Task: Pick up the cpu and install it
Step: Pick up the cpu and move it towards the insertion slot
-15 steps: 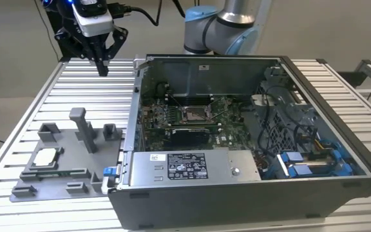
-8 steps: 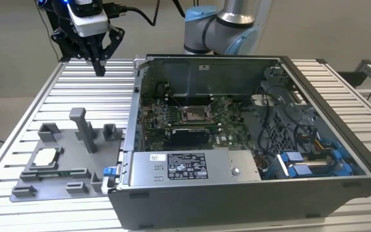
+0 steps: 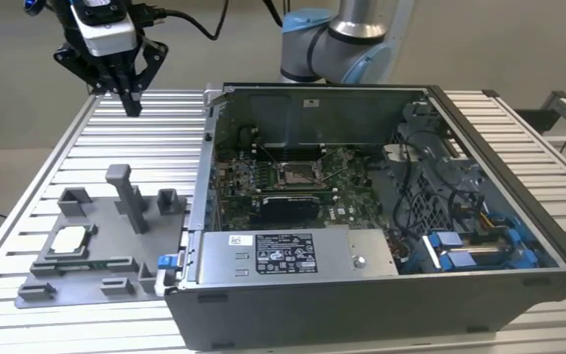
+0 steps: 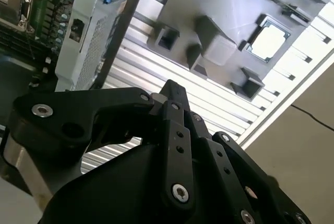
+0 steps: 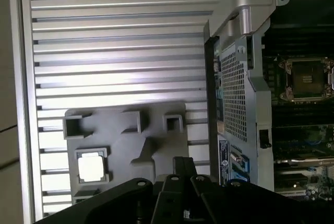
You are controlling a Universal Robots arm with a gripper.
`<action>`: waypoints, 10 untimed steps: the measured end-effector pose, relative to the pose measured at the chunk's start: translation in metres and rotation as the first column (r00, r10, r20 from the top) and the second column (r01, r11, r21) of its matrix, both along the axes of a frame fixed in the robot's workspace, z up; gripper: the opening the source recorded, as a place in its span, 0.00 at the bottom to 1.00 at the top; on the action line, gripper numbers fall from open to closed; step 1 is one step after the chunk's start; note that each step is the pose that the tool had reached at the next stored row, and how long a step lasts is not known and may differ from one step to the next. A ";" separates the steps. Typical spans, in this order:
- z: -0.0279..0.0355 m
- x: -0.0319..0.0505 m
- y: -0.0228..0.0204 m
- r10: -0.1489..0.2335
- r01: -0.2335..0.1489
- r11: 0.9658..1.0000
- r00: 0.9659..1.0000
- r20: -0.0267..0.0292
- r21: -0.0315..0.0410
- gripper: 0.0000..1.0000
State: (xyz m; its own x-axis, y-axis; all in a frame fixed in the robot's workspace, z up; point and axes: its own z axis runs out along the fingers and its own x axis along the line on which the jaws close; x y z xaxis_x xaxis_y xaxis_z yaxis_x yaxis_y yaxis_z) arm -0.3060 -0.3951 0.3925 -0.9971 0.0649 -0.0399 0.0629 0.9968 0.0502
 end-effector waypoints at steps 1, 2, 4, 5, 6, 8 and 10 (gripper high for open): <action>0.0000 -0.0040 0.0000 0.000 0.000 1.000 1.000 0.000 0.000 0.00; 0.0000 -0.0082 0.0000 0.000 0.000 1.000 1.000 0.000 0.000 0.00; -0.0001 -0.0163 0.0000 0.000 0.000 1.000 1.000 0.000 0.000 0.00; -0.0002 -0.0203 0.0000 0.000 0.000 1.000 1.000 0.000 0.000 0.00; -0.0002 -0.0241 0.0000 0.000 0.000 1.000 1.000 0.000 0.000 0.00; -0.0002 -0.0323 0.0000 0.000 0.000 1.000 1.000 0.000 0.000 0.00; -0.0003 -0.0407 0.0000 0.000 0.000 1.000 1.000 0.000 0.000 0.00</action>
State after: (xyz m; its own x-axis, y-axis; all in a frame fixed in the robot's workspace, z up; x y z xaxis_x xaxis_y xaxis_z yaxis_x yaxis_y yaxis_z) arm -0.3467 -0.3951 0.3922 -0.9971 0.0648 -0.0399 0.0628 0.9968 0.0501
